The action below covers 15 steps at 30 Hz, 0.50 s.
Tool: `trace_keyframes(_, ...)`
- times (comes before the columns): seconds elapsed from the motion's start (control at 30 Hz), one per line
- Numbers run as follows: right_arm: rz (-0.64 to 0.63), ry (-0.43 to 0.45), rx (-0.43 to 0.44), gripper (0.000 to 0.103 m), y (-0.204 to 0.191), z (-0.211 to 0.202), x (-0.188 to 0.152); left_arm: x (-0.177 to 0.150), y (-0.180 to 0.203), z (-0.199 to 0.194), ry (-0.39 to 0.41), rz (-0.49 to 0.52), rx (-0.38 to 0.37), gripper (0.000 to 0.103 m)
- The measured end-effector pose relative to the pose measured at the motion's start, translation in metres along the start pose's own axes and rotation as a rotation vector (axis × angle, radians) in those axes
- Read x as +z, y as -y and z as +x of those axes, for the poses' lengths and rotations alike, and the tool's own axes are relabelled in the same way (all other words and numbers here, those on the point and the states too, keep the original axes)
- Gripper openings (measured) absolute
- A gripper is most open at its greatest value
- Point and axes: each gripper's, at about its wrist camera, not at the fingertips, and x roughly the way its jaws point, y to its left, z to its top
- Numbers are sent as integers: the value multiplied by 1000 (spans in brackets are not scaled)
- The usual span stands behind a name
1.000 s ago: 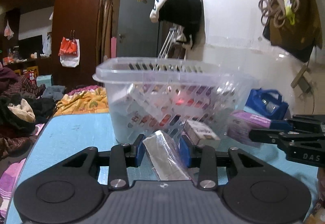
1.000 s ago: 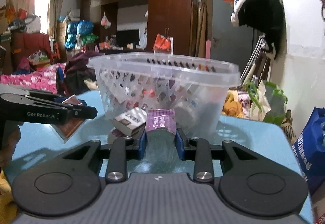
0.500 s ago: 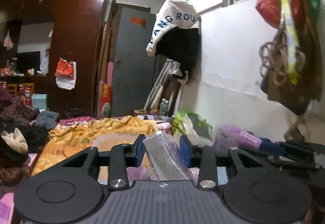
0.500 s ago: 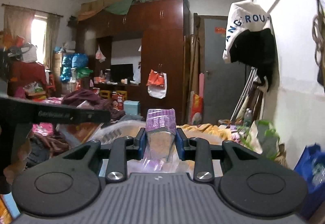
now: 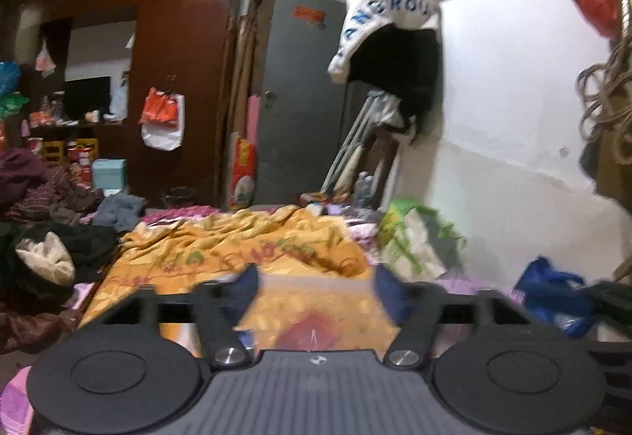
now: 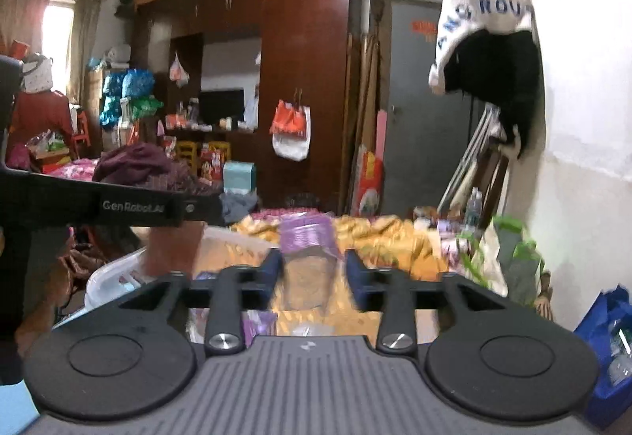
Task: Organize objects
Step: 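Lift both items over the white basket and open both tools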
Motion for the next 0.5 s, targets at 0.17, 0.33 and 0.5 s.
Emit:
trace_keyframes(0.17,13,58,19,103,-4,-31,-13,-21,-7,-40,45,12,-44,74)
trace_keyframes(0.33,45,82,63,103,-5,-70,-44,-90,2,-91,54,116,-111,88)
trace_keyframes(0.5,85,64,55,103,2,-80,-76,-128,18,-73,-54,146,-141,87)
